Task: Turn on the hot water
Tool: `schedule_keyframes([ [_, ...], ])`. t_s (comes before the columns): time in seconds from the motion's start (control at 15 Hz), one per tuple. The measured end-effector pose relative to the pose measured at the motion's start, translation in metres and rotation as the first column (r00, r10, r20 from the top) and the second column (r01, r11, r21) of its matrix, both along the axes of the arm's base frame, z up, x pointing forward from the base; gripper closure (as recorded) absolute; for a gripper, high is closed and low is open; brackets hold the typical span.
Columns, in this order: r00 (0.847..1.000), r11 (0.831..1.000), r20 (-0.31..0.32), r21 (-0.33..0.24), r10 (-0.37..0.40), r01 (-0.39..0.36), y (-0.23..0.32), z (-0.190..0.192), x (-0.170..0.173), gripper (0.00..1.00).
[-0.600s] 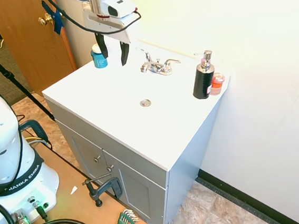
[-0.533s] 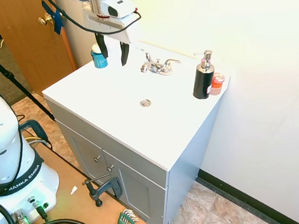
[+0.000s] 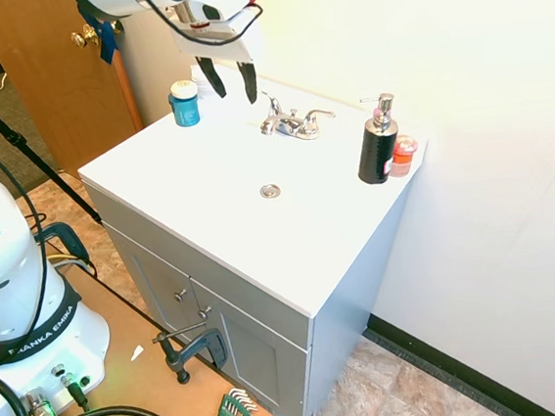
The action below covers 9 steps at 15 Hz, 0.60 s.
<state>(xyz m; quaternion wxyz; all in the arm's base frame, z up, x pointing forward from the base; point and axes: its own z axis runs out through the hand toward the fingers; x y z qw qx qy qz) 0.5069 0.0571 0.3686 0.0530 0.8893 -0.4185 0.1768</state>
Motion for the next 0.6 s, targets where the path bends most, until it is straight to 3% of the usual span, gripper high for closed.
schedule_keyframes([
  [0.33,0.994,0.996,0.111,-0.085,-0.008,0.018,0.025,-0.012,0.054,0.00],
  [0.6,0.987,0.996,0.161,-0.085,-0.003,0.016,0.038,-0.032,0.083,0.00],
])
